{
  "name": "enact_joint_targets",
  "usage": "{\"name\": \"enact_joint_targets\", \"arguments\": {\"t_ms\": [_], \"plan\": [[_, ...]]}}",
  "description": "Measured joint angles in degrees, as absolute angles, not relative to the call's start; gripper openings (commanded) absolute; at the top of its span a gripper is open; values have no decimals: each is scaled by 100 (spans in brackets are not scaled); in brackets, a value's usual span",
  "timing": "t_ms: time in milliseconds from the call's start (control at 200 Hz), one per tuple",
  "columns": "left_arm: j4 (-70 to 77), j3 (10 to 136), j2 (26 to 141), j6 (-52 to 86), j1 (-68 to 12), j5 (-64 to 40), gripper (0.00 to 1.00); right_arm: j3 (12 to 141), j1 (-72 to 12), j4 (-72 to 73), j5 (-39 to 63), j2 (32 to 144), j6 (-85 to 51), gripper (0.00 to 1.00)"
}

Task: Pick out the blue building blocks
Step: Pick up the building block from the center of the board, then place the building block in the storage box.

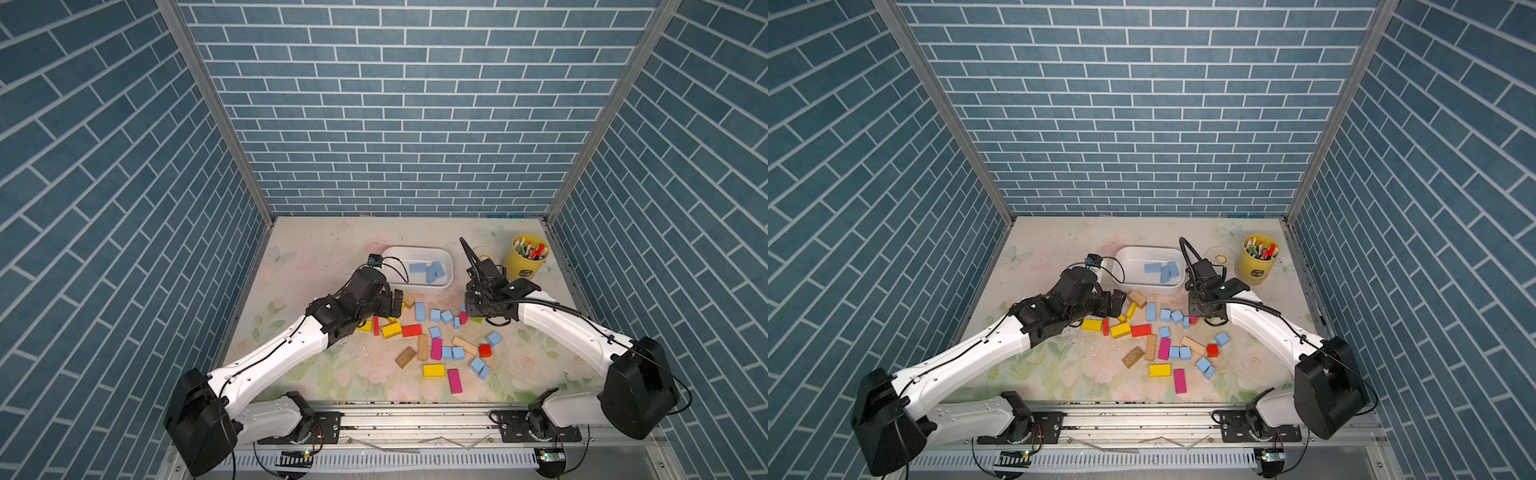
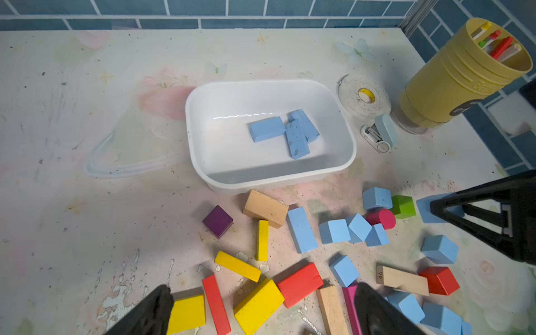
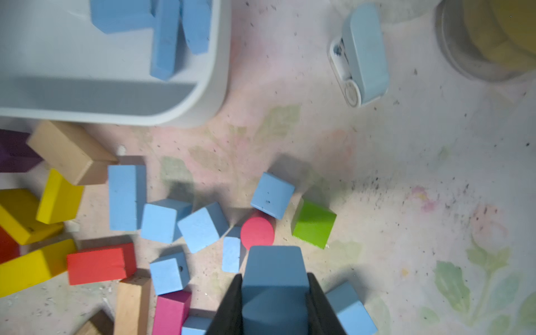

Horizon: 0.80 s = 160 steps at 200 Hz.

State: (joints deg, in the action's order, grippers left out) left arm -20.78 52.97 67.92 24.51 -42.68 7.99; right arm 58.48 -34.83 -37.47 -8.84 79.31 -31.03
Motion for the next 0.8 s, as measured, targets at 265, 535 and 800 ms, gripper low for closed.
{"name": "enact_joint_targets", "arguments": {"t_ms": [265, 535, 800], "plan": [[-2064, 5162, 6543, 2458, -4268, 950, 99, 7347, -3485, -3830, -716, 8945, -2840, 9], [-2064, 5159, 6377, 2451, -4268, 1057, 99, 8986, -3487, -3885, -388, 10497, -2604, 9], [-2071, 5146, 6333, 2412, -4268, 1111, 99, 10444, -3487, -4125, -252, 11959, -2397, 11]]}}
